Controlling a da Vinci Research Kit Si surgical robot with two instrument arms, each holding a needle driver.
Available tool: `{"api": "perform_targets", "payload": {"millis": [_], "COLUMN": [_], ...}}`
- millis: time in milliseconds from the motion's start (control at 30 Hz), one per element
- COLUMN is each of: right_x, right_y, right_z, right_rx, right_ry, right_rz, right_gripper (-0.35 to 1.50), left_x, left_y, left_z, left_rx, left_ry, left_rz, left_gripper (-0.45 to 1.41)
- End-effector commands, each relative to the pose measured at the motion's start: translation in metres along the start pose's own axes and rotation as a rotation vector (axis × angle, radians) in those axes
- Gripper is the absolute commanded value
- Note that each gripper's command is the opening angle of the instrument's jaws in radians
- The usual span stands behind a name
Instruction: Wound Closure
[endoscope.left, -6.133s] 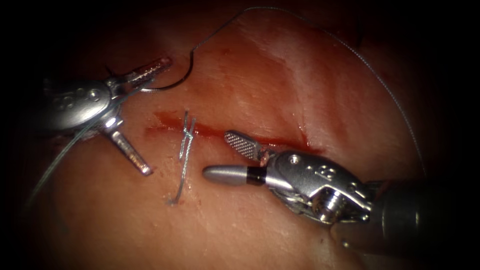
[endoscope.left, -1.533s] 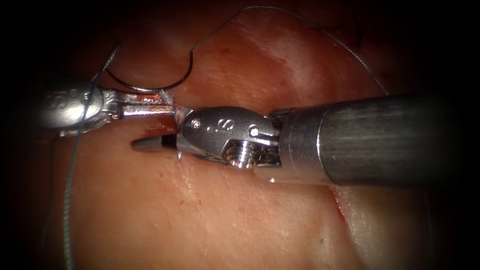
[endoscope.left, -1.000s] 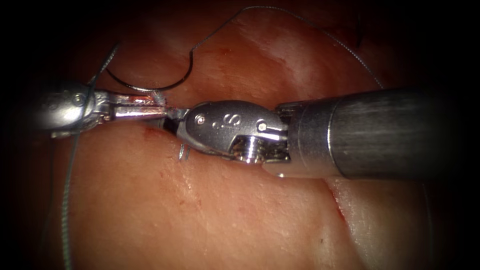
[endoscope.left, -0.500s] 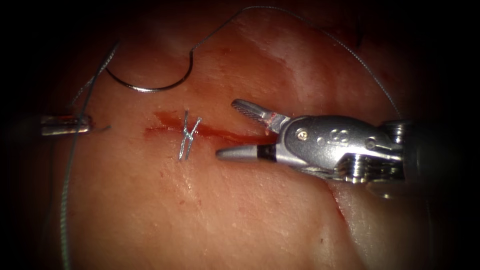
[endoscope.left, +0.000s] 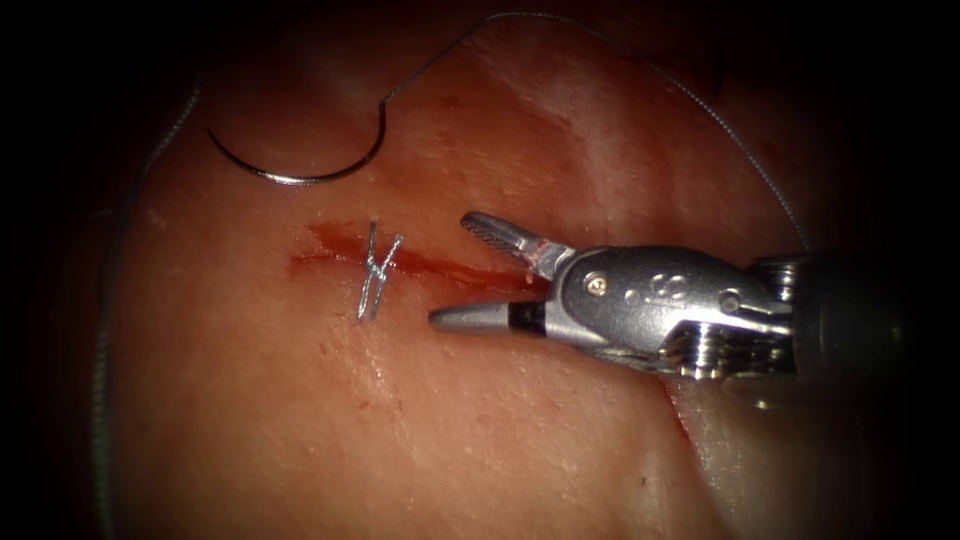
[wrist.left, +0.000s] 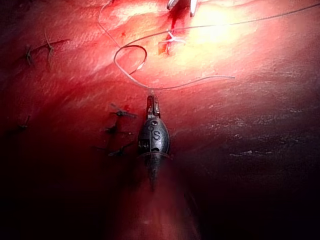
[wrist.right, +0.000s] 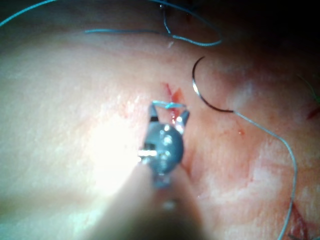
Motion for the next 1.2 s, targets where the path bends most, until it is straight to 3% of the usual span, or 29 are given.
{"api": "perform_targets", "payload": {"millis": [33, 133, 200, 233, 300, 333, 567, 667, 733, 800, 833, 867, 933, 1033, 1200], "right_x": [-0.0003, -0.0003, -0.0003, -0.0003, -0.0003, -0.0003, -0.0002, -0.0002, -0.0002, -0.0002, -0.0002, -0.0002, -0.0002, -0.0001, -0.0001], "right_y": [-0.0003, -0.0003, -0.0003, -0.0003, -0.0003, -0.0003, -0.0004, -0.0004, -0.0004, -0.0004, -0.0004, -0.0004, -0.0004, -0.0005, -0.0005], "right_z": [0.0008, 0.0008, 0.0007, 0.0007, 0.0007, 0.0007, 0.0005, 0.0004, 0.0004, 0.0004, 0.0004, 0.0004, 0.0004, 0.0003, 0.0003], "right_rx": [0.002, 0.002, 0.002, 0.003, 0.003, 0.003, 0.005, 0.005, 0.005, 0.005, 0.005, 0.005, 0.006, 0.006, 0.006], "right_ry": [0.002, 0.002, 0.002, 0.002, -0.001, -0.001, -0.001, -0.001, -0.001, -0.001, -0.001, -0.001, -0.001, -0.001, -0.001], "right_rz": [0.002, 0.008, 0.008, 0.008, 0.007, 0.007, 0.02, 0.019, 0.019, 0.019, 0.019, 0.025, 0.025, 0.026, 0.026], "right_gripper": [1.35, 1.35, 1.35, 1.35, 1.35, 1.35, 1.35, 1.35, 1.35, 1.35, 1.35, 1.35, 1.35, 1.35, 1.35], "left_x": [-0.0016, -0.0034, -0.0042, -0.0048, -0.0054, -0.0054, -0.0049, -0.0006, 0.0018, 0.0076, 0.0076, 0.0099, 0.0113, 0.0157, 0.0165], "left_y": [0.0004, 0.0011, 0.0015, 0.0021, 0.0029, 0.0031, 0.0048, 0.0062, 0.0068, 0.008, 0.008, 0.0087, 0.0092, 0.0114, 0.0132], "left_z": [0.0009, 0.0017, 0.0022, 0.0028, 0.0035, 0.0036, 0.002, 0.0003, -0.0001, -0.0003, -0.0003, -0.0001, 0.0002, 0.0029, 0.0075], "left_rx": [0.003, 0.002, -0.006, -0.043, -0.068, -0.07, -0.123, -0.139, -0.146, -0.152, -0.152, -0.151, -0.149, -0.167, -0.215], "left_ry": [-0.016, -0.025, -0.028, -0.039, -0.079, -0.096, -0.365, -0.404, -0.401, -0.354, -0.354, -0.331, -0.319, -0.253, -0.154], "left_rz": [-0.005, -0.027, -0.057, -0.104, -0.108, -0.106, -0.096, -0.13, -0.131, -0.107, -0.107, -0.089, -0.082, -0.067, -0.054], "left_gripper": [-0.45, -0.38, 0.07, 0.42, 0.68, 0.71, 0.78, 0.76, 0.74, 0.74, 0.74, 0.74, 0.74, 0.71, 0.69]}}
